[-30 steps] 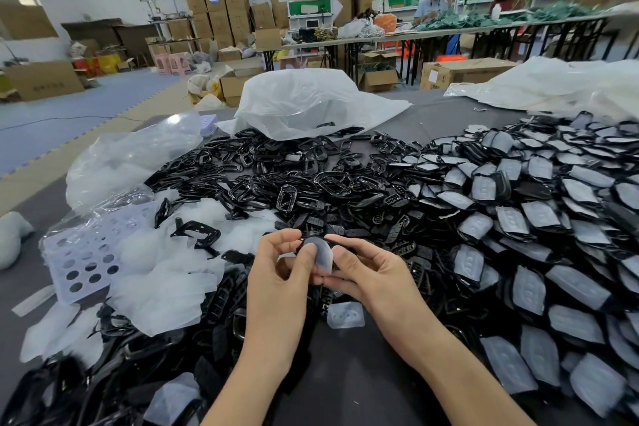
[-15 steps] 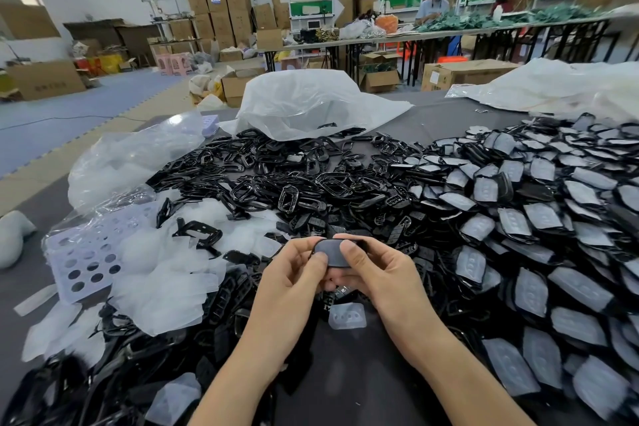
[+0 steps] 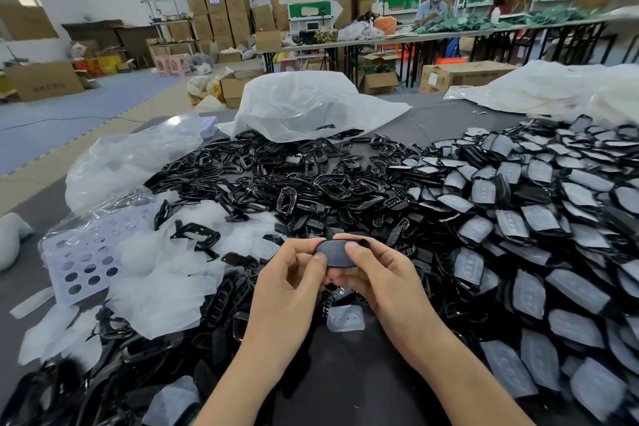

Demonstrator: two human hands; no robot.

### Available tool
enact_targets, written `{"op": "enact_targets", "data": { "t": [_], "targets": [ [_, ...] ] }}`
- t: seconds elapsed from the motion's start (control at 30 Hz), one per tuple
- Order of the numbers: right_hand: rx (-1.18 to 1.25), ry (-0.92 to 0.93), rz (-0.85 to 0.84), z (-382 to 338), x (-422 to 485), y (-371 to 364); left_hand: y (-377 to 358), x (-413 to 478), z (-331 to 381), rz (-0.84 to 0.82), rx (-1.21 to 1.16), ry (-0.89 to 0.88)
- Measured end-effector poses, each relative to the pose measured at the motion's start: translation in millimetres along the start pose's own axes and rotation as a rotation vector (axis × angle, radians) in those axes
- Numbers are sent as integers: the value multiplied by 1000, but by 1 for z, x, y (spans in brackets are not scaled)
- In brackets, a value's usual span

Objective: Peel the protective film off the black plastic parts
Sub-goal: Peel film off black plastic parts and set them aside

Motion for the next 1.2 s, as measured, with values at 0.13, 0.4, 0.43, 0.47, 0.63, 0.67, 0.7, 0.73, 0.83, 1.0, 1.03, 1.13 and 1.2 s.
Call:
{"op": "enact_targets", "data": {
  "t": [0.13,0.4,0.43,0.47,0.63,0.67,0.7,0.73,0.83,1.0,1.03,1.13,1.2],
  "targets": [
    [14,-28,-7,2,1,-1,0,0,0,27,22,-4],
    [42,-86,23,4,2,4,-1,-1,-1,-1,39,-18],
    [34,-94,31,5,2,5,-2,-2,-2,-11,50,-18],
    [26,-100,33,6,3,5,-2,-3,-3,-24,68,-19],
    [-7,-107,-6,10,3,11,-2,-3,-3,-75,261,-121],
    [-11,-109,-15,10,2,11,-2,-4,-3,-87,318,-152],
    [-14,-111,-21,11,2,11,-1,-4,-4,-98,364,-177],
    [-18,-111,-24,11,2,11,-1,-4,-4,-106,399,-197],
    [-17,-104,-30,8,1,10,-3,-6,-3,-96,448,-242],
    [3,-93,-64,3,-1,8,-6,-7,2,-59,423,-265],
    [0,-96,-56,2,-1,8,-6,-8,3,-51,424,-269],
    [-8,-103,-17,3,1,9,-5,-8,1,-31,412,-238],
    [-1,-104,3,3,2,9,-6,-9,1,-28,414,-218]
  ]
}}
Point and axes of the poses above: each hand's wrist, its own x-axis towards the middle knuckle, its own y-axis out of the back of the hand, z = x × y, the point moved 2 cm from there along x, towards the middle knuckle, and after that the axes turned 7 degrees about -z, right-handed, at the moved point
